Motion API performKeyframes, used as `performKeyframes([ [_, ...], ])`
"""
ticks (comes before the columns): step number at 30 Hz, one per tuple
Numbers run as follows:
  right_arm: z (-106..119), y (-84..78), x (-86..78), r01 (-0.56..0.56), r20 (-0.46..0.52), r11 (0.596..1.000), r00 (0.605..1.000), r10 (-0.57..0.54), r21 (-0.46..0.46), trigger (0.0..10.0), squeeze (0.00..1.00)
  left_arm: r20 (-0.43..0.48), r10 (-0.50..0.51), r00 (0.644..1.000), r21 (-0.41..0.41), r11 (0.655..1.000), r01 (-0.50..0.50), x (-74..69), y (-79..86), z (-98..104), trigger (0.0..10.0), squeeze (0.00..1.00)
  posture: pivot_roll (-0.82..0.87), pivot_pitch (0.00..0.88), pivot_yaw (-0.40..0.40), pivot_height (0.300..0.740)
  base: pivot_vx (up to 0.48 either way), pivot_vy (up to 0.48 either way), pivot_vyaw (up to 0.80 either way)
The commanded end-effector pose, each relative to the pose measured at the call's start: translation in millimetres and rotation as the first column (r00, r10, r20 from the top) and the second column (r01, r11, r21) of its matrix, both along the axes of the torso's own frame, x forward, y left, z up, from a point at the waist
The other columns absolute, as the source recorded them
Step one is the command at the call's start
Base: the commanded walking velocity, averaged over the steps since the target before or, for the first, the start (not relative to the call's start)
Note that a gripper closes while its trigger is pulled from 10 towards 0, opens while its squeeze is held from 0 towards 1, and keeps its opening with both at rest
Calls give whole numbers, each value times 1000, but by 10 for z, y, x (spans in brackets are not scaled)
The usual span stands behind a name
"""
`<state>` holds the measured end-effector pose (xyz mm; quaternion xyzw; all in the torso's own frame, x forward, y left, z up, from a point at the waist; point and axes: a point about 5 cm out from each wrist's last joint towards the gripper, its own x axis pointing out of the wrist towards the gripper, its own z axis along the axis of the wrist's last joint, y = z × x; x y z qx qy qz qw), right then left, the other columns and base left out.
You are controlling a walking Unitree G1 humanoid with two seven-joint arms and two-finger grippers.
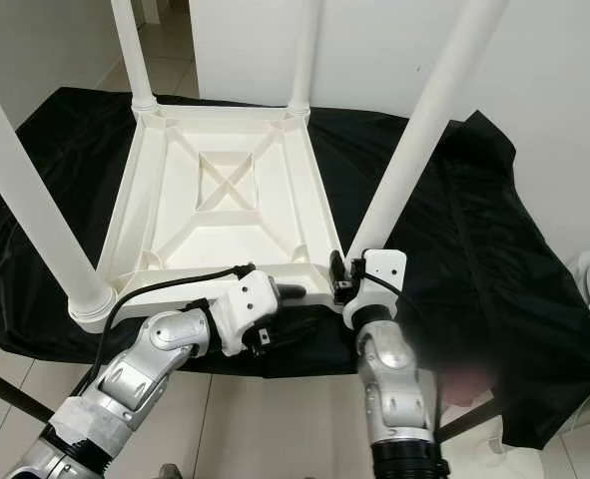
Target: Building children table
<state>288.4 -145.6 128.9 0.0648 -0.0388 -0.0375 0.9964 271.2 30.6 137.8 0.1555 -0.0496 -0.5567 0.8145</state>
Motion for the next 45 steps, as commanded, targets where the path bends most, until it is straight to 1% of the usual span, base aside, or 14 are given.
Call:
performKeyframes([
  [1, -91, 12, -39, 96, -60, 992, 994, -92, 76, 10000, 0, 0, -19, 1000, 11, 1000, 19, -34, -25, -18, 10000, 0, -40, 49, -52, 740, 0, 0, 0],
  [2, -91, 12, -39, 96, -60, 992, 994, -92, 76, 10000, 0, 0, -19, 1000, 11, 1000, 19, -34, -25, -18, 10000, 0, -40, 49, -52, 740, 0, 0, 0],
  [3, -90, 92, -41, 87, -62, 992, 995, -81, 90, 10000, 0, 0, -19, 1000, 11, 1000, 19, -37, -26, -18, 10000, 0, -40, 49, -52, 740, 0, 0, 0],
  [6, -49, 191, -47, 42, -45, 996, 998, -39, 82, 10000, 0, -3, -18, 1000, 9, 1000, 18, -39, -27, -18, 10000, 0, -40, 53, -55, 740, 0, 0, 0],
  [14, -35, 94, -43, 40, -35, 998, 999, -38, 40, 10000, 0, -4, -11, 1000, 9, 1000, 11, -34, -25, -17, 10000, 0, -39, 57, -58, 740, 0, 0, 0],
  [15, -39, 69, -49, 28, -27, 999, 999, -27, 39, 10000, 1000, -3, -9, 1000, 8, 1000, 9, -32, -22, -16, 10000, 0, -36, 58, -60, 740, 0, 0, 0],
  [24, 20, 9, -95, -65, 53, 997, 997, 63, 37, 10000, 1000, 10, 12, 1000, 4, 1000, -12, -18, 1, -9, 10000, 0, -36, 66, -63, 740, 0, 0, 0],
  [25, 22, 6, -96, -78, 57, 996, 996, 75, 35, 10000, 800, 12, 15, 1000, 2, 1000, -15, -14, 1, -4, 10000, 0, -36, 67, -63, 740, 0, 0, 0],
  [26, 24, 6, -100, -96, 62, 995, 994, 94, 28, 10000, 0, 16, 21, 1000, -1, 1000, -21, -9, 4, 1, 10000, 0, -37, 69, -63, 740, 0, 0, 0],
  [33, 30, 5, -119, -143, 84, 990, 986, 142, -3, 10000, 0, 25, 46, 999, -9, 999, -45, 17, 28, 12, 10000, 0, -40, 71, -62, 740, 0, 0, 0],
  [36, 38, -31, -159, -157, 137, 987, 977, 161, -38, 10000, 0, 34, 104, 994, -62, 993, -102, 66, 74, 53, 10000, 0, -40, 71, -62, 740, 0, 0, 0],
  [38, 38, -31, -159, -157, 137, 987, 977, 161, -38, 10000, 0, 34, 104, 994, -62, 993, -102, 66, 74, 53, 10000, 0, -40, 71, -62, 740, 0, 0, 0],
  [41, 50, -72, -189, -166, 184, 985, 968, 173, -50, 10000, 0, 55, 180, 982, -112, 978, -173, 115, 133, 69, 10000, 0, -43, 73, -56, 740, 0, 0, 0],
  [45, 38, -143, -200, -158, 190, 985, 967, 170, -75, 10000, 0, 69, 192, 979, -108, 977, -184, 120, 209, 49, 10000, 0, -41, 73, -54, 740, 0, 0, 0],
])
